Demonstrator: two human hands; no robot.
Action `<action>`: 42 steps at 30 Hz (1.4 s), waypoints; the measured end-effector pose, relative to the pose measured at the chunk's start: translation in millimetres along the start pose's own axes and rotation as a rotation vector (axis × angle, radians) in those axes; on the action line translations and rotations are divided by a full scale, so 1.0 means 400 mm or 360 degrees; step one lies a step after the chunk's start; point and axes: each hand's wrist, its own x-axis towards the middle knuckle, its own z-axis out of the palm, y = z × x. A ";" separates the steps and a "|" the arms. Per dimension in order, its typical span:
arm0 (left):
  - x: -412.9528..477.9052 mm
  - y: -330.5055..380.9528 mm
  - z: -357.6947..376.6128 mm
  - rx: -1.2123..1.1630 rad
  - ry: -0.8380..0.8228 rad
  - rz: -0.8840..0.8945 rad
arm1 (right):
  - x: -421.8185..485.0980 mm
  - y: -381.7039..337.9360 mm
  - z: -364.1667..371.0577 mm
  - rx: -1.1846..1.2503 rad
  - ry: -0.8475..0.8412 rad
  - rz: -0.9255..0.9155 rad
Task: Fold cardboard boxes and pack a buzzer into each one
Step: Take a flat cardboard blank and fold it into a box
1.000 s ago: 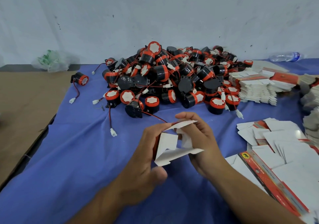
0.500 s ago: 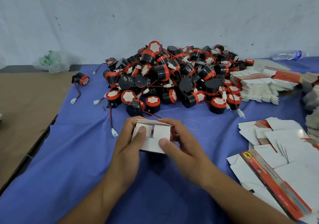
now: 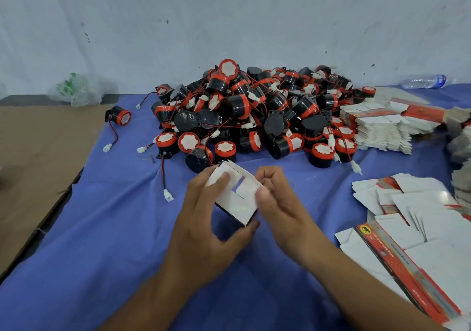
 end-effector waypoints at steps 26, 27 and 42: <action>0.006 0.026 0.002 0.0073 -0.0105 0.0075 | -0.014 -0.001 -0.016 -0.0954 0.0091 -0.0376; 0.006 0.026 0.001 0.0073 -0.0111 0.0079 | -0.014 -0.002 -0.018 -0.0967 0.0086 -0.0377; 0.004 -0.008 0.018 0.0272 -0.0044 0.0283 | -0.013 0.004 -0.021 -0.0518 -0.0087 -0.0191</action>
